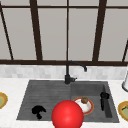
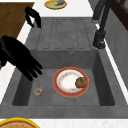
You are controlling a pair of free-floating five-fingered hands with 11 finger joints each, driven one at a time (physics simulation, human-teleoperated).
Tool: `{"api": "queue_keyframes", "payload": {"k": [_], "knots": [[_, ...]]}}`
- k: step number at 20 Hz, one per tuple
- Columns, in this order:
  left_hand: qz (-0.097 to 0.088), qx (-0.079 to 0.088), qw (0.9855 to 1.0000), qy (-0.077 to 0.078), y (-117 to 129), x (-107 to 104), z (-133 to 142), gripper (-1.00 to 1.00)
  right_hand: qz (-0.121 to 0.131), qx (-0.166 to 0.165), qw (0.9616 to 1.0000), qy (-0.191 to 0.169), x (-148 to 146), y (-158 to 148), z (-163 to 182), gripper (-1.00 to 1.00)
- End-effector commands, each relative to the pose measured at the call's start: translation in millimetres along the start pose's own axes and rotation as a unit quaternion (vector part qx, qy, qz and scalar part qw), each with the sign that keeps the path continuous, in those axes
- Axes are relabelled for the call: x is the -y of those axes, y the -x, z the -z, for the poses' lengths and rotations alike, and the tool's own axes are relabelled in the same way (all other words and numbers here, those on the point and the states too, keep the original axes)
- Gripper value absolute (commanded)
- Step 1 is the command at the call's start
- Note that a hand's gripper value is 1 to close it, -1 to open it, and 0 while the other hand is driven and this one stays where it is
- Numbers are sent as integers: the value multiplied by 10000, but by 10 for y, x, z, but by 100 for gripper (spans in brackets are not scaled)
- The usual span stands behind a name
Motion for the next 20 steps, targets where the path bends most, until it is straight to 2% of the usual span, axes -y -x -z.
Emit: {"api": "queue_keyframes", "payload": {"k": [1, 5, 7, 9, 13, 20], "knots": [[0, 0, 10000, 0, 0, 0, 0, 0, -21, 210, 9998, 11, -321, -90, -109, -100], [0, 0, 10000, 0, 0, 0, 0, 0, -152, 327, 9993, 12, -542, -164, -234, -100], [0, 0, 10000, 0, 0, 0, 0, 0, -338, 450, 9984, 60, -526, -153, -251, -100], [0, 0, 10000, 0, 0, 0, 0, 0, -438, 648, 9969, -89, -584, -164, -274, -100], [0, 0, 10000, 0, 0, 0, 0, 0, -548, 921, 9941, -171, -647, -153, -328, -100], [0, 0, 10000, 0, 0, 0, 0, 0, -328, 1071, 9935, -179, -881, -215, -561, -100]]}}
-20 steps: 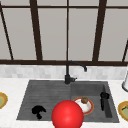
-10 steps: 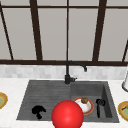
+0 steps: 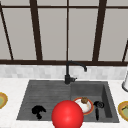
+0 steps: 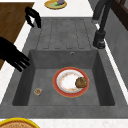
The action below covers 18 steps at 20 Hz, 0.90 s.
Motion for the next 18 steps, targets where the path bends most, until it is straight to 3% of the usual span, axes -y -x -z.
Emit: {"api": "queue_keyframes", "payload": {"k": [1, 6, 9, 11, 13, 15, 18], "knots": [[0, 0, 10000, 0, 0, 0, 0, 0, -222, 138, 9997, 11, -183, -70, -138, -100], [0, 0, 10000, 0, 0, 0, 0, 0, -149, 50, 9997, 181, -453, -173, -360, -100], [0, 0, 10000, 0, 0, 0, 0, 0, -255, -74, 9969, 743, -521, -199, -404, -100], [0, 0, 10000, 0, 0, 0, 0, 0, -301, -102, 9956, 883, -558, -258, -431, -100], [0, 0, 10000, 0, 0, 0, 0, 0, -213, -37, 9962, 838, -603, -244, -465, -100], [0, 0, 10000, 0, 0, 0, 0, 0, 108, -94, 9989, 443, -585, -221, -440, -100], [0, 0, 10000, 0, 0, 0, 0, 0, 50, -22, 9987, 501, -612, -247, -435, -100]]}}
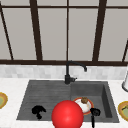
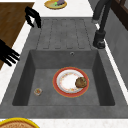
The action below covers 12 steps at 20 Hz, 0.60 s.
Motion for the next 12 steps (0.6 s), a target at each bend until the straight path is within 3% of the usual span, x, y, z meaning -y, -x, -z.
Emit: {"api": "queue_keyframes", "payload": {"k": [1, 4, 7, 12], "knots": [[0, 0, 10000, 0, 0, 0, 0, 0, 25, 43, 9997, 225, -30, 3, 22, -100], [0, 0, 10000, 0, 0, 0, 0, 0, 7, 2, 10000, 22, -15, 0, 11, -100], [0, 0, 10000, 0, 0, 0, 0, 0, -284, 173, 9994, 42, 66, -67, 128, -100], [0, 0, 10000, 0, 0, 0, 0, 0, -77, 214, 9996, 182, 189, -83, 343, -100]]}}
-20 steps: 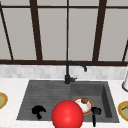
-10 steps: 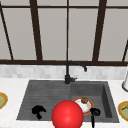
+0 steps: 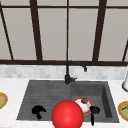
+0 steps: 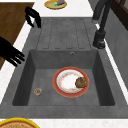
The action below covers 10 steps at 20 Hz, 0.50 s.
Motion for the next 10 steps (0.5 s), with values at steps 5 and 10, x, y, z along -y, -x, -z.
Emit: {"api": "queue_keyframes", "payload": {"k": [5, 10], "knots": [[0, 0, 10000, 0, 0, 0, 0, 0, 53, 291, 9966, 774, 168, -77, 252, -100], [0, 0, 10000, 0, 0, 0, 0, 0, 86, 754, 9871, 1411, 164, -40, 239, -100]]}}
